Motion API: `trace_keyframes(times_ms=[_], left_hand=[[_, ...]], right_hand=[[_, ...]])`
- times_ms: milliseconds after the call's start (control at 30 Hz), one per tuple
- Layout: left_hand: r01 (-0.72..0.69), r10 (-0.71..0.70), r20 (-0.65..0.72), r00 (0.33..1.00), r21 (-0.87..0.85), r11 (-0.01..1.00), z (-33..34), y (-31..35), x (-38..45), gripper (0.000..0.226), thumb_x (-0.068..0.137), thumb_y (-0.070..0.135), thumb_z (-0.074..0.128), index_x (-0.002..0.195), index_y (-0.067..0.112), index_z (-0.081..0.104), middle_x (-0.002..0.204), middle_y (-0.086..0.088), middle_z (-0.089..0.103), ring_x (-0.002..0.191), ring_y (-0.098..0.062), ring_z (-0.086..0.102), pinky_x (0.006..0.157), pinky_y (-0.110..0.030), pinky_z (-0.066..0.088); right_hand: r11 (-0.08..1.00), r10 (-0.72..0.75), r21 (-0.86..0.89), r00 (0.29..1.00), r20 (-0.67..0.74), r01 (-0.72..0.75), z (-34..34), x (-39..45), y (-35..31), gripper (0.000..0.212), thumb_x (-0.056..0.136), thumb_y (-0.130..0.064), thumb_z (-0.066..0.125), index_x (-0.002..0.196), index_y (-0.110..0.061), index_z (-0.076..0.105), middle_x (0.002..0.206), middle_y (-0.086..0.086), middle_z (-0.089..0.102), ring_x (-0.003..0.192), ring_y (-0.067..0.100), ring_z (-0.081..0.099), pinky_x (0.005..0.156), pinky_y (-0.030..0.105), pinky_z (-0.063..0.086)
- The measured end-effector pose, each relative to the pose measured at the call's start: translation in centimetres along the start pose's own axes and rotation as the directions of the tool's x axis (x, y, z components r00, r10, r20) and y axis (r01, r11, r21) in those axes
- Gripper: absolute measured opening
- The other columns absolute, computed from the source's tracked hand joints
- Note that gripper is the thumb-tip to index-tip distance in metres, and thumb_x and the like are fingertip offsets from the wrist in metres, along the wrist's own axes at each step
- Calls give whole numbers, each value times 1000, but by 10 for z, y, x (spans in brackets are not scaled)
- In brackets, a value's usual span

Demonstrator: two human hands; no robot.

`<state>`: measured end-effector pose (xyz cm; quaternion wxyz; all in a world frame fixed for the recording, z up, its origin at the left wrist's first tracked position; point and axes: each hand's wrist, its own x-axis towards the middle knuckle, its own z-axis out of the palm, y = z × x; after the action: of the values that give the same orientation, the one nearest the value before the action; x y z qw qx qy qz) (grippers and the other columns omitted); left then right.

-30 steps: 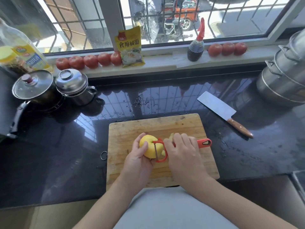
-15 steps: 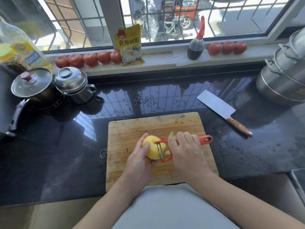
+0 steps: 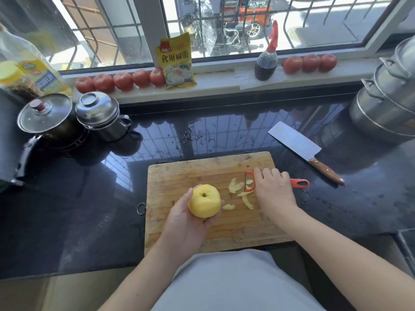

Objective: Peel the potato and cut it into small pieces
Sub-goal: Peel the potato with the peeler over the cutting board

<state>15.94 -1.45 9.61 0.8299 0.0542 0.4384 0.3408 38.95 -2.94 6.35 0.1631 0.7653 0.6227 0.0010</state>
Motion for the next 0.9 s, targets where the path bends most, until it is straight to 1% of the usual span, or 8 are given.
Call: trace_keyframes(times_ms=[133, 267, 367, 433, 567, 667, 733, 900], left_hand=[[21, -20, 19, 1000, -30, 999, -1, 0, -2, 62, 88, 15, 60, 148, 8, 49, 143, -26, 58, 103, -47, 70, 88, -44, 60], [-4, 3, -10, 1000, -28, 1000, -2, 0, -1, 50, 99, 13, 53, 148, 9, 45, 146, -29, 55, 104, -49, 68, 90, -47, 61], [-84, 86, -38, 996, 46, 995, 2, -4, 2, 44, 104, 17, 51, 147, 13, 43, 143, -25, 57, 105, -42, 70, 91, -50, 60], [-132, 138, -35, 990, 127, 983, 5, -7, 4, 36, 109, 23, 44, 145, 19, 45, 138, -18, 62, 108, -32, 69, 86, -45, 60], [-165, 174, -25, 984, 204, 965, 10, -11, 2, 38, 112, 29, 37, 149, 26, 46, 135, -11, 66, 114, -24, 68, 101, -43, 53], [-195, 197, 10, 980, 220, 956, 12, -11, 0, 38, 112, 28, 36, 150, 26, 44, 132, -12, 67, 104, -19, 73, 89, -38, 57], [-212, 218, 2, 976, 242, 947, 13, -11, 2, 39, 112, 28, 37, 151, 26, 42, 134, -16, 66, 106, -22, 71, 92, -41, 56], [-256, 272, -36, 962, 242, 936, 7, -7, 2, 40, 112, 29, 38, 150, 20, 45, 141, -15, 60, 116, -26, 67, 92, -43, 58]], right_hand=[[998, 15, 64, 1000, -3, -15, -1, -4, 0, 47, 84, -13, 59, 130, -17, 48, 109, 2, 59, 98, 25, 54, 81, 39, 39], [948, -109, 242, 929, -354, 204, -11, -18, -4, 8, 90, -12, 62, 97, -18, 61, 83, 0, 56, 77, 26, 50, 70, 40, 38], [889, -245, 215, 816, -523, 405, -28, -37, -21, 5, 93, -12, 58, 95, -14, 62, 82, 2, 54, 75, 26, 48, 71, 40, 38], [897, -258, 182, 811, -525, 403, -37, -45, -35, 8, 88, -8, 56, 91, -14, 60, 82, 4, 53, 76, 27, 47, 71, 41, 40], [922, -200, 184, 825, -528, 341, -47, -48, -51, 12, 85, -5, 50, 83, -15, 55, 77, 6, 51, 73, 29, 47, 67, 43, 40], [930, -190, 176, 830, -524, 324, -54, -52, -59, 25, 88, -3, 34, 83, -15, 56, 76, 6, 51, 72, 29, 47, 66, 43, 40], [937, -192, 159, 836, -514, 313, -55, -52, -63, 33, 89, -1, 25, 83, -14, 55, 76, 7, 50, 72, 29, 47, 66, 43, 41], [967, -158, 112, 887, -434, 227, -45, -46, -45, 22, 85, -3, 39, 89, -13, 59, 78, 6, 50, 73, 28, 44, 67, 41, 34]])
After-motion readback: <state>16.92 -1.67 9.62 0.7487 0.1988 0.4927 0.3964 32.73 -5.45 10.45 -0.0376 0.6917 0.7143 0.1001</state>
